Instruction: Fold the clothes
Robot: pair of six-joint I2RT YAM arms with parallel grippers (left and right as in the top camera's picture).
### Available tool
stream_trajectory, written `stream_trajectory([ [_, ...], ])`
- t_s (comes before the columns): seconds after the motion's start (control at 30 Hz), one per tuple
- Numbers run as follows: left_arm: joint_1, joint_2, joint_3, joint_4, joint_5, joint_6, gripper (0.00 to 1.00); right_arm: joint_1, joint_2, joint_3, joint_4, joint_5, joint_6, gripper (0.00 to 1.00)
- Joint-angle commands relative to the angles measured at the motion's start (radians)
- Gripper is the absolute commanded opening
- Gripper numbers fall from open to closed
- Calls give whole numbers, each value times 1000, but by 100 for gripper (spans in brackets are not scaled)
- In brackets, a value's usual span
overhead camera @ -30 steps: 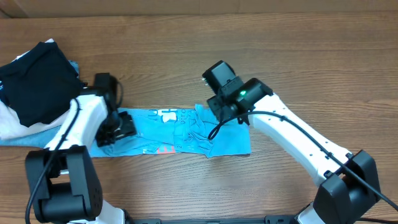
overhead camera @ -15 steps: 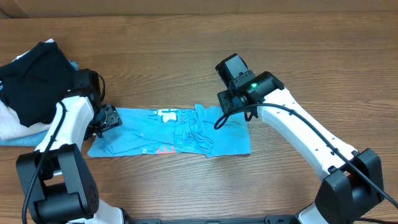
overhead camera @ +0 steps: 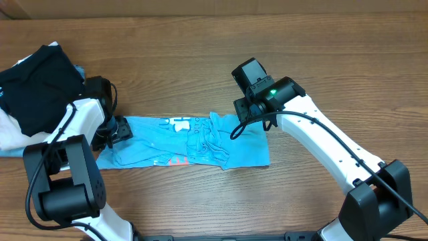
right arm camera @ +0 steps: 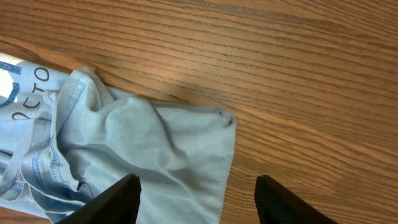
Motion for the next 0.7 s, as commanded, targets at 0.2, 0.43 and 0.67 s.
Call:
stream_trajectory([
  [0.2,4,57,-6,6,24,31,8,-2,-16,17,3,-4,26,63],
  [0.43,4,34,-5,-8,26,30,4,-8,-16,17,3,16,47,62],
  [0.67,5,23,-5,-20,-84,-19,55,-12,-16,17,-1,22,53,63],
])
